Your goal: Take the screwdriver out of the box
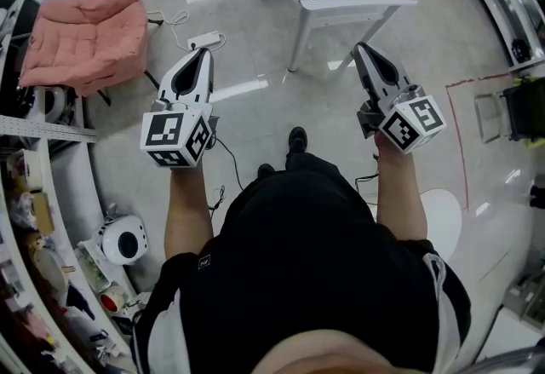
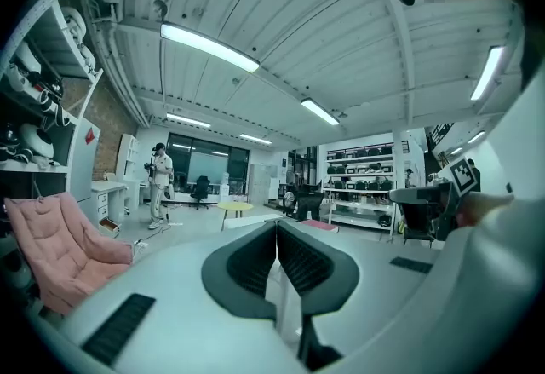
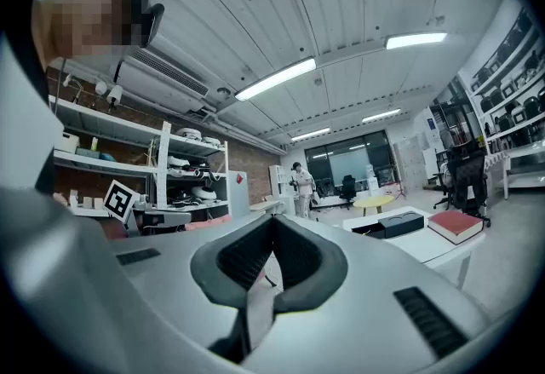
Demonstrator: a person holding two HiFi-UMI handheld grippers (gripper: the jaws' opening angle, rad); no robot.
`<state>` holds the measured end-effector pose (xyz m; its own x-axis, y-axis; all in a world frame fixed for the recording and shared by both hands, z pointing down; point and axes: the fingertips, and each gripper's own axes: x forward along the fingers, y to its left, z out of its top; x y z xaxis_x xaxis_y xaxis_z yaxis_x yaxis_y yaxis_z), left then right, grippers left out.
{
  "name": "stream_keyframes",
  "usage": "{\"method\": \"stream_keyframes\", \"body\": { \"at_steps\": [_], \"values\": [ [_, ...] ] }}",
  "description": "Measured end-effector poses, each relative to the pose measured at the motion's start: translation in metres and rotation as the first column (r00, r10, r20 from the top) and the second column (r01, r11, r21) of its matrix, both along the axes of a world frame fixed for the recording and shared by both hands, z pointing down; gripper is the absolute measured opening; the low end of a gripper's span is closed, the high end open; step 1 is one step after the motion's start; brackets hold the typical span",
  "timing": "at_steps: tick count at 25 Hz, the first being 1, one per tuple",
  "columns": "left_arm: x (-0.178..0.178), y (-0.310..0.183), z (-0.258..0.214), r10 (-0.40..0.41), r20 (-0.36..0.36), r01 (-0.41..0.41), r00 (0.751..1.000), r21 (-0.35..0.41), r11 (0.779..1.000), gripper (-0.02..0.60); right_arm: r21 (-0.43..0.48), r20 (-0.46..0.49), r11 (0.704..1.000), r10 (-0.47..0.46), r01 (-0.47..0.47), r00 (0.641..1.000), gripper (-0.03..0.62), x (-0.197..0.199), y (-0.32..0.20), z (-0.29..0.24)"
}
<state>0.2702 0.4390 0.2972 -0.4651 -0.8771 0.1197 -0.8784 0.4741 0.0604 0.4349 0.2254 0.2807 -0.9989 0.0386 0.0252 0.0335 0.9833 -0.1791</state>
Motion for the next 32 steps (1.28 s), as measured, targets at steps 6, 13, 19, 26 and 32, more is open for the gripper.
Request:
{"method": "stream_keyframes", "body": {
  "at_steps": [6,13,19,26,32],
  "values": [
    [-0.015,-0.014,0.007,-0.006,-0.007,0.006,1.000,-0.009,1.000,0.018,-0.020,0.024,0.999,-0.038,0.039,0.999,0.029,-0.018,-0.013,0.006],
    [-0.040,-0.060,0.014,-0.010,-0.021,0.009,1.000,-0.036,0.999,0.018,-0.043,-0.003,0.999,-0.028,0.028,1.000,0.029,-0.040,-0.058,0.020],
    [-0.067,-0.111,0.020,-0.009,-0.025,0.007,1.000,-0.080,0.997,0.018,-0.058,-0.008,0.997,-0.048,0.048,0.999,0.029,-0.070,-0.109,0.029],
    [-0.091,-0.155,0.023,-0.013,-0.031,0.010,0.999,-0.081,0.997,0.018,-0.060,-0.018,0.995,-0.079,0.078,0.997,0.029,-0.101,-0.147,0.035],
    [-0.102,-0.192,0.014,-0.031,-0.018,0.029,0.999,-0.088,0.996,0.018,-0.073,-0.017,0.993,-0.096,0.095,0.995,0.030,-0.114,-0.185,0.033]
  ]
}}
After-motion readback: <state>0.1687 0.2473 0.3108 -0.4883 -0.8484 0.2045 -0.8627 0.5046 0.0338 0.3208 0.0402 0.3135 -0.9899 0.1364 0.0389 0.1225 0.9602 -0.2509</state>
